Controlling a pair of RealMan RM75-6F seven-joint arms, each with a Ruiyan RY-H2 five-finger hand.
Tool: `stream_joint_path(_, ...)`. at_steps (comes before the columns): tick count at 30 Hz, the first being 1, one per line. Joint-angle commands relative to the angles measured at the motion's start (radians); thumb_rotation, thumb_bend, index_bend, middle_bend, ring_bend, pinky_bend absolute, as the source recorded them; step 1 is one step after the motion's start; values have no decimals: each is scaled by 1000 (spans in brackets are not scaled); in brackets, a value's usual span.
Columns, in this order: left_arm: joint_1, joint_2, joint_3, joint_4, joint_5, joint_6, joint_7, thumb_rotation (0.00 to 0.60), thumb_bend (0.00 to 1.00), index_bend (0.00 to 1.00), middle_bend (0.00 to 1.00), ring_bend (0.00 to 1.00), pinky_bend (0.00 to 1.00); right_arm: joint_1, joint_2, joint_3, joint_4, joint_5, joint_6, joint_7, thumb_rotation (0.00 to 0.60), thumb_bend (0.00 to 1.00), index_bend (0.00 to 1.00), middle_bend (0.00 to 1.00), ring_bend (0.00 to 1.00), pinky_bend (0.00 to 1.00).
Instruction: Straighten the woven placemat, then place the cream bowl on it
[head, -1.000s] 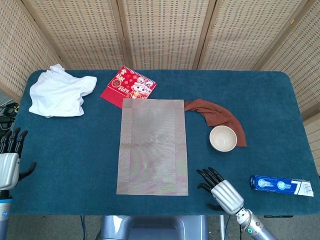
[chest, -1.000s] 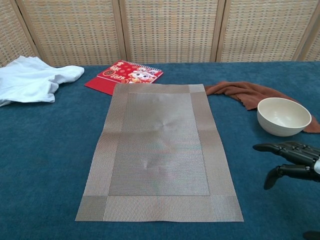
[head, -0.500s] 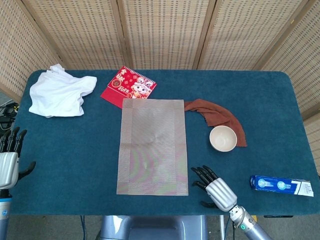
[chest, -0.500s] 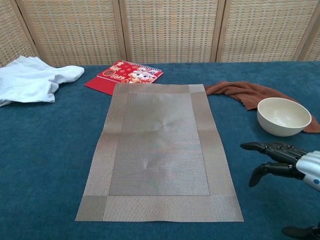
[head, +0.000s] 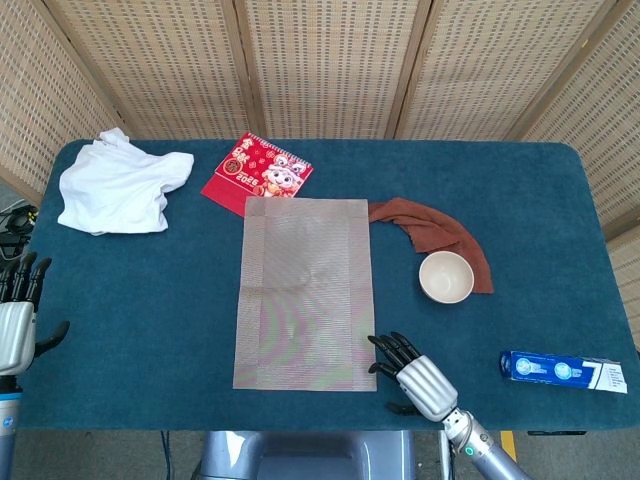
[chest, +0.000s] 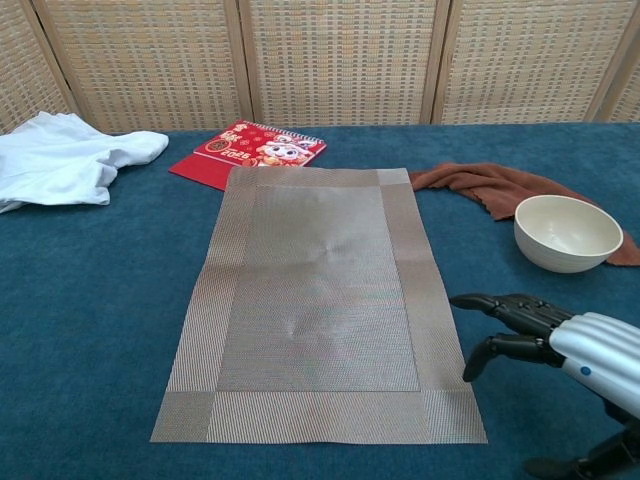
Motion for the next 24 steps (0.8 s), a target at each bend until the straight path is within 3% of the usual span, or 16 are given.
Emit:
stream_joint_path(1, 0, -1, -4, 2, -4, -2, -1, 600, 217, 61, 0, 0, 0, 8, -11, 4, 10, 10, -11, -3, 600, 329, 360, 4, 0, 0)
stream_joint_path(24, -6, -6, -29, 21, -55, -33, -6, 600, 217, 61, 0, 0, 0, 45, -92, 29, 92, 70, -29, 70, 600, 329, 345, 2, 0, 0)
